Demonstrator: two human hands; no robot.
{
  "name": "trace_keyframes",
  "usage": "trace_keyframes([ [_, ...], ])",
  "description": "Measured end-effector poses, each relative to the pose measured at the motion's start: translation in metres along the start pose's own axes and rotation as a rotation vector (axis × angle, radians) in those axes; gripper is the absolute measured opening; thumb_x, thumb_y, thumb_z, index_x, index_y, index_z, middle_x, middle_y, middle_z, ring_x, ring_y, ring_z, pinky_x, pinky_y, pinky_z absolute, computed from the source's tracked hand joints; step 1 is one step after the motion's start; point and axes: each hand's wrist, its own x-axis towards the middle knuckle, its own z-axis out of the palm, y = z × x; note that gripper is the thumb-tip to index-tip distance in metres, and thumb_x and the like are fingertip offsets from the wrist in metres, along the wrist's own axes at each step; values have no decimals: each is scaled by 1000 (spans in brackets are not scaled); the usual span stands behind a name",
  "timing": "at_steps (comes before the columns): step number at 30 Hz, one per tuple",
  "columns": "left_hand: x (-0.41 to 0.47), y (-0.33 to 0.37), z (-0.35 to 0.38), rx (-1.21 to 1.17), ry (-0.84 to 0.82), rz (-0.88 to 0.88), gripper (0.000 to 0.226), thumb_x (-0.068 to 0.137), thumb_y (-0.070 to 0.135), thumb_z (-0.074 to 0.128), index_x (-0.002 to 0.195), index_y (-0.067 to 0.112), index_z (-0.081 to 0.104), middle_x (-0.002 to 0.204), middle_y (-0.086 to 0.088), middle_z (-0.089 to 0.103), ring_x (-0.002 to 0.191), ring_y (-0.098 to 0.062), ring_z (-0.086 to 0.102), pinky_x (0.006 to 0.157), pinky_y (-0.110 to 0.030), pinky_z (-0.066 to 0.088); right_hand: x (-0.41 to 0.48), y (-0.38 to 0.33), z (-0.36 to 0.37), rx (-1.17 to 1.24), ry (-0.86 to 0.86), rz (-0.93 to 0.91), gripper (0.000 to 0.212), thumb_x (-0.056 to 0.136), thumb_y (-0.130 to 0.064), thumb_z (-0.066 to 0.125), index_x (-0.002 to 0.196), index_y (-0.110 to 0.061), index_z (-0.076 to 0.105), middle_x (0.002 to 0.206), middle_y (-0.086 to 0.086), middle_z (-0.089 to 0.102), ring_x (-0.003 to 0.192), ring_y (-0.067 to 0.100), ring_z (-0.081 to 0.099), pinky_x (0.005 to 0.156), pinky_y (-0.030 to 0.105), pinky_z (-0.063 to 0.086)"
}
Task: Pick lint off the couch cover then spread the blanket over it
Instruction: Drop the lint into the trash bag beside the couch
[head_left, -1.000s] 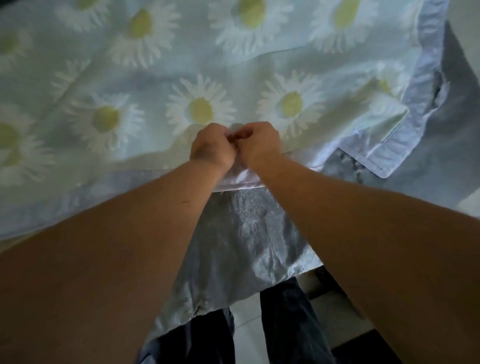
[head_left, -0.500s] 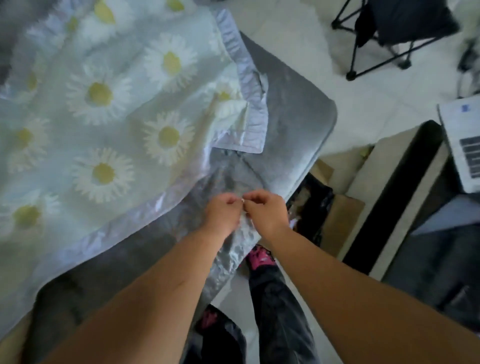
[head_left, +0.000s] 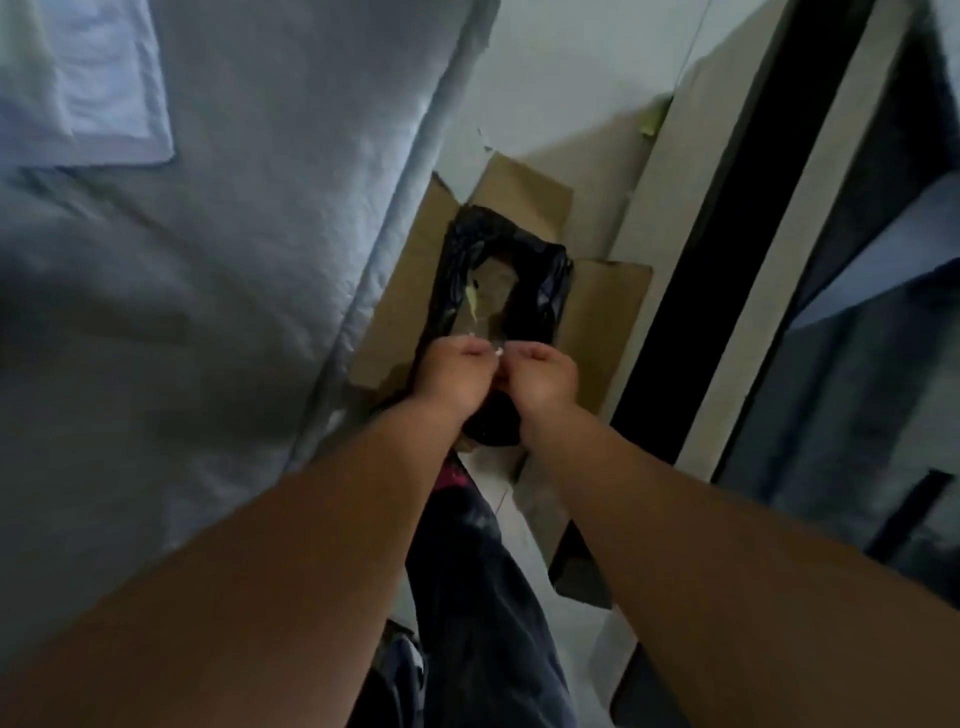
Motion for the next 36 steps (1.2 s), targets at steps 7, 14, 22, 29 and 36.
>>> trace_keyframes([
  [7, -16, -6, -10, -3, -15, -29, 30, 78, 21, 59, 108, 25, 62, 99, -1, 66, 85, -20, 61, 73, -29, 46, 1, -2, 2, 70, 11, 81, 17, 94, -9, 54, 104, -20, 63, 93, 7, 67, 86, 31, 71, 75, 42, 63],
  [14, -139, 13, -116, -170, 38, 57, 20, 75, 15, 56, 70, 29, 69, 65, 7, 70, 59, -10, 65, 51, -20, 48, -162, -14, 39, -477, -169, -281, 17, 88, -12, 53, 89, -18, 69, 89, 12, 74, 86, 31, 71, 83, 50, 59],
  [22, -278, -104, -331, -471, 598, -41, 17, 82, 4, 56, 74, 17, 65, 78, -11, 68, 73, -24, 62, 67, -31, 51, -357, 81, 207, -1075, -650, -623, 14, 83, -9, 60, 85, -21, 67, 87, 6, 73, 83, 24, 68, 71, 28, 55],
  [29, -347, -305, -410, -589, 918, -264, 7, 85, 10, 58, 80, 11, 63, 90, -17, 69, 82, -24, 58, 70, -30, 40, -440, 246, 328, -1560, -897, -778, 21, 80, -11, 68, 99, -13, 75, 108, 12, 75, 104, 29, 68, 92, 32, 52],
  [36, -373, -399, -416, -588, 1019, -417, 41, 77, 24, 67, 117, 20, 55, 123, -16, 48, 106, -37, 55, 91, -36, 43, -454, 339, 338, -1628, -991, -899, 48, 79, -13, 72, 124, -21, 59, 113, 11, 66, 102, 26, 63, 95, 36, 51],
])
